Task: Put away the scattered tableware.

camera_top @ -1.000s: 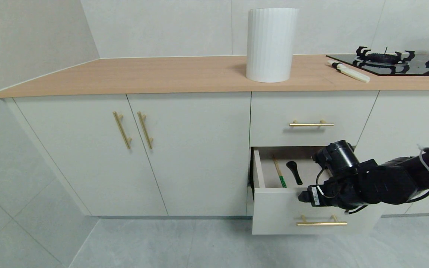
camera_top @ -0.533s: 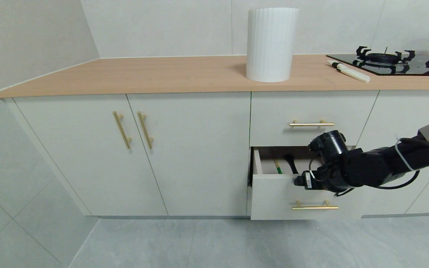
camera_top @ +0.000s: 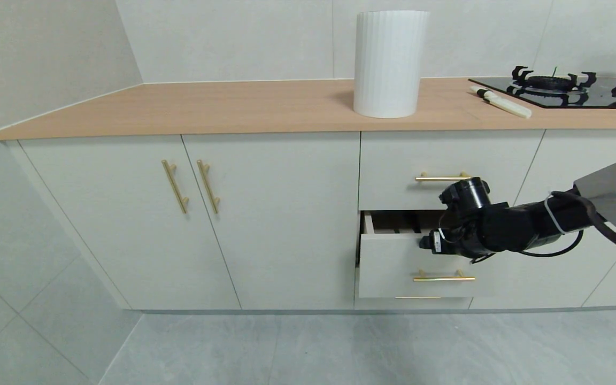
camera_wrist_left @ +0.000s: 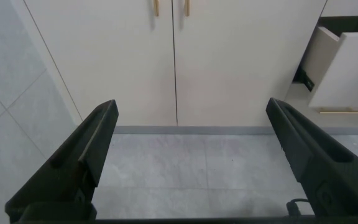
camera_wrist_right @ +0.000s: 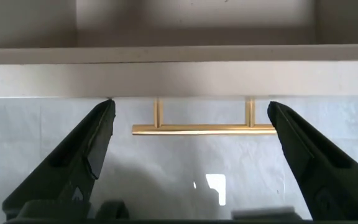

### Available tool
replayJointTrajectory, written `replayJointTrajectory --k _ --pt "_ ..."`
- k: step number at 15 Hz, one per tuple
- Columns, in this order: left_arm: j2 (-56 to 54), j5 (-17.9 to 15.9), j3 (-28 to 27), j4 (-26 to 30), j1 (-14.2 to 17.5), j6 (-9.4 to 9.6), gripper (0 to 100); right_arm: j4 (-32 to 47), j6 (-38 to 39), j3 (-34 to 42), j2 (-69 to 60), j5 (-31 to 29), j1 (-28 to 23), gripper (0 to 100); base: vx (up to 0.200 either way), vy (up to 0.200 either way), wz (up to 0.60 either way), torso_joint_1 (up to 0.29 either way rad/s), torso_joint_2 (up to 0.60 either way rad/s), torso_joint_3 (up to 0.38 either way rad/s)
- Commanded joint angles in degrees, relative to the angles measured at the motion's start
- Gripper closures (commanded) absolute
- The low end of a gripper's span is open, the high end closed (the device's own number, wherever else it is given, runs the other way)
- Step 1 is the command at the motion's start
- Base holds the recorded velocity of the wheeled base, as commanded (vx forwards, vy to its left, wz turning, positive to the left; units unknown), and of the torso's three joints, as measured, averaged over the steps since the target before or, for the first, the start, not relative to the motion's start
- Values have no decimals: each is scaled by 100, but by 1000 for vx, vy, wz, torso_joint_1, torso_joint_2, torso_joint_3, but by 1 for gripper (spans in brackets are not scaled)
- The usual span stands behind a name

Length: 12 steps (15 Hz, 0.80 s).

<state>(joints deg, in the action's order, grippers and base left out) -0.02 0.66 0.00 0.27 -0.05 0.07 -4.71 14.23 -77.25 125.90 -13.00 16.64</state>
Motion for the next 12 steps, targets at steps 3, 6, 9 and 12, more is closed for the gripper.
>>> replayJointTrajectory --k 3,6,9,12 --pt "2 4 0 0 5 1 0 -681 -25 -238 461 -1 -29 0 0 0 0 0 0 0" --pt "2 4 0 0 5 1 0 -1261 -104 -264 646 -1 -64 0 0 0 0 0 0 0" --pt "2 4 0 0 5 1 0 -1569 -104 -387 822 -10 -117 0 0 0 0 0 0 0" --pt "2 4 0 0 5 1 0 -1955 -113 -466 1015 -10 -231 0 0 0 0 0 0 0"
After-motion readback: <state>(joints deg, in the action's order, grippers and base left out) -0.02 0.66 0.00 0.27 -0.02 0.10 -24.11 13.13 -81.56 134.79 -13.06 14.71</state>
